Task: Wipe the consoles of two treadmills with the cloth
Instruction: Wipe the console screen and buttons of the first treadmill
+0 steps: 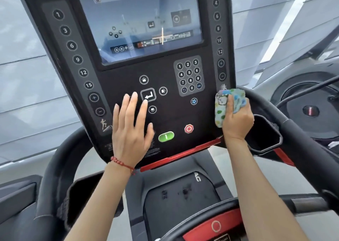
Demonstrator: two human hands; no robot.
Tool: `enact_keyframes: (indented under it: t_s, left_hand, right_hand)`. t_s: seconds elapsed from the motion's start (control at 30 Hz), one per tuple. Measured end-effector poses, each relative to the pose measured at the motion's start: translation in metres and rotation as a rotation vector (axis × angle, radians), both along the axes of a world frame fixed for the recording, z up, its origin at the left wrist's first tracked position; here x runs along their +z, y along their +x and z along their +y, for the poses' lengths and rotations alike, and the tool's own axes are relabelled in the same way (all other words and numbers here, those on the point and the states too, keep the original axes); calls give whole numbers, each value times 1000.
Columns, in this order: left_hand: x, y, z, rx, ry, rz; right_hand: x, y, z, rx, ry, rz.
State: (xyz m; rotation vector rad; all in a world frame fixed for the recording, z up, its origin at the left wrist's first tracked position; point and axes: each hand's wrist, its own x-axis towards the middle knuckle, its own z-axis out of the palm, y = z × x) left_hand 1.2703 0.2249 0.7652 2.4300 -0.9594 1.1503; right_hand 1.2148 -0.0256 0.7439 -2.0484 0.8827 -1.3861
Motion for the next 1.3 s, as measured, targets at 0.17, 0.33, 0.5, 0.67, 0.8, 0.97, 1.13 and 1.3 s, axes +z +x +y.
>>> enact_keyframes:
  t_s: [0.17, 0.33, 0.5, 0.67, 0.8, 0.97, 1.13, 1.3]
  left_hand:
    - [6, 5, -34, 26, -5, -1]
    - [5, 11, -49, 83, 19, 1]
    - [3, 11, -54, 132, 20, -9]
    - [7, 12, -73, 168, 1, -23]
    - [13, 18, -84, 150, -5, -46]
    - [10, 20, -86, 159, -7, -54]
    - [10, 20, -88, 162, -20, -52]
    - [10, 20, -89, 167, -10, -62]
  right_hand:
    - [3, 8, 3, -14, 31, -51]
    - [48, 41, -15, -29, 56, -59]
    - [115, 91, -46, 51, -98, -106]
    - [101, 85, -41, 126, -77, -124]
    - [56, 49, -22, 156, -65, -82]
    - [38, 32, 2, 180, -36, -43]
    - [84, 71, 15, 227, -169, -119]
    - [80, 70, 12, 240, -196, -142]
